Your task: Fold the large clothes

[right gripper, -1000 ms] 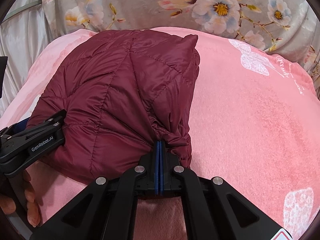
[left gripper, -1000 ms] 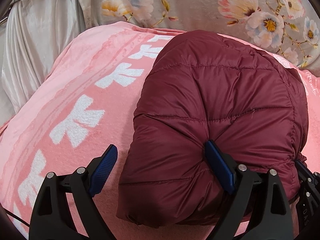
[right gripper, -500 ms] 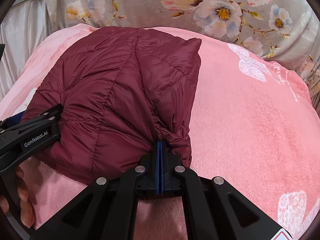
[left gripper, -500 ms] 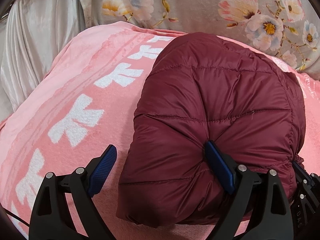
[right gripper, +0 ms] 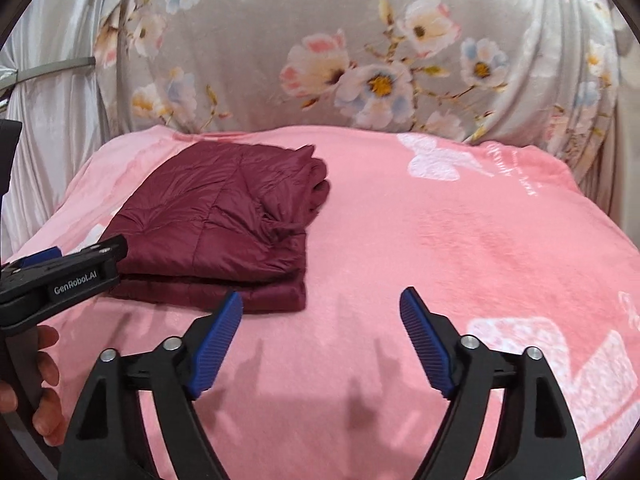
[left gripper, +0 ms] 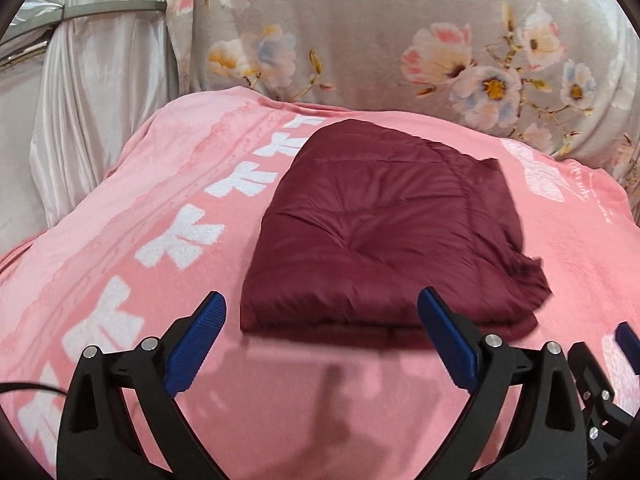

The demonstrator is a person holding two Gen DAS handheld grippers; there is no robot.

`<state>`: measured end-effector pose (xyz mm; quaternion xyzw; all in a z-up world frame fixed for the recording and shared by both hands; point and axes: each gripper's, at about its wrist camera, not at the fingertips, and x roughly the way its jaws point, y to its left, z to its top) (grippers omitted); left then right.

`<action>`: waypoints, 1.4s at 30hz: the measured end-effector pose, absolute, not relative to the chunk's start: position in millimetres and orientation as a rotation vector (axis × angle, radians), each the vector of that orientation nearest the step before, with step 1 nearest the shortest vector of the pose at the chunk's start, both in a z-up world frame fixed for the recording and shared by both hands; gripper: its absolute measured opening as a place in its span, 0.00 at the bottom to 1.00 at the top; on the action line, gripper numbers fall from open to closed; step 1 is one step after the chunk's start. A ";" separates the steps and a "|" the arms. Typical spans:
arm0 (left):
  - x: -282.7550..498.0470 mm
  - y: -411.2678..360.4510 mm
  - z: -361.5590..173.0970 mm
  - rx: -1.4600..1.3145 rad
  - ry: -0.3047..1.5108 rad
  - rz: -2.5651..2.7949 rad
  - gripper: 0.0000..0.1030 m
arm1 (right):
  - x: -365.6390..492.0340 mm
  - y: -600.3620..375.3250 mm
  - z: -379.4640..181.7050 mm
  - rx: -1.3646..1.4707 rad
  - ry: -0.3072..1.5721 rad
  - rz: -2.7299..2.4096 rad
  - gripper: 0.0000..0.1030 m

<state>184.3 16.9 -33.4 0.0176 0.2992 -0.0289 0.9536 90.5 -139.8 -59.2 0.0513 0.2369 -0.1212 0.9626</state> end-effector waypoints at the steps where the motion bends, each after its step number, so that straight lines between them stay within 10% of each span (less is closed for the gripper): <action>1: 178.2 15.1 -33.8 0.039 0.606 -0.057 0.92 | 82.7 -141.9 -59.2 0.105 0.475 -0.255 0.82; 42: 108.5 -4.5 -58.7 0.076 0.553 -0.059 0.94 | 44.4 -129.1 -71.6 0.059 0.526 -0.266 0.85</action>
